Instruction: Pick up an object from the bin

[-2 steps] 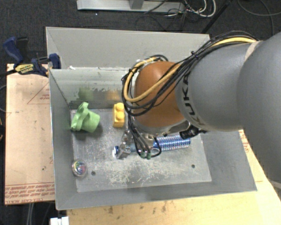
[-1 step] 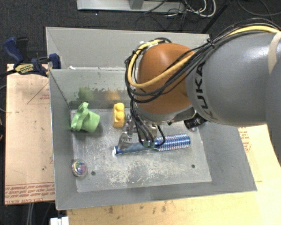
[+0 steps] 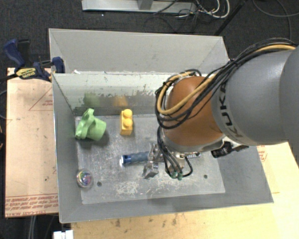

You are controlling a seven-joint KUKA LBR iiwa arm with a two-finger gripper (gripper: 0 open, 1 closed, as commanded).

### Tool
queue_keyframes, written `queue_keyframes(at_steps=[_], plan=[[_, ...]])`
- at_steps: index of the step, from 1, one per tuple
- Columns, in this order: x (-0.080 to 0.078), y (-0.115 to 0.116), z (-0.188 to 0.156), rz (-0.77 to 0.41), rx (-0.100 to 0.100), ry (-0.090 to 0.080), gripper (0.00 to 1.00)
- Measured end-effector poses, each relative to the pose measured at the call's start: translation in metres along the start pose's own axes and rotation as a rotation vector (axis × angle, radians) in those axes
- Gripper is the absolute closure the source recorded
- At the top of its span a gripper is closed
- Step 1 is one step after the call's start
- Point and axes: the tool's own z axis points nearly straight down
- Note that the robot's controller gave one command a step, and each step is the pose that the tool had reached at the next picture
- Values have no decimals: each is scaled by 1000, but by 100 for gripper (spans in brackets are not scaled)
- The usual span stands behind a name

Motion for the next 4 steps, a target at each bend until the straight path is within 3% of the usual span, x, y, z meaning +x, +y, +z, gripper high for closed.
queue_keyframes(at_steps=[1, 2, 3, 4], plan=[[-18, -22, 69, 217, -3, -2, 100], [-18, -21, 68, 218, -6, -4, 0], [-68, 73, 43, 346, -14, -12, 0], [-134, 164, 87, 690, -8, -7, 0]])
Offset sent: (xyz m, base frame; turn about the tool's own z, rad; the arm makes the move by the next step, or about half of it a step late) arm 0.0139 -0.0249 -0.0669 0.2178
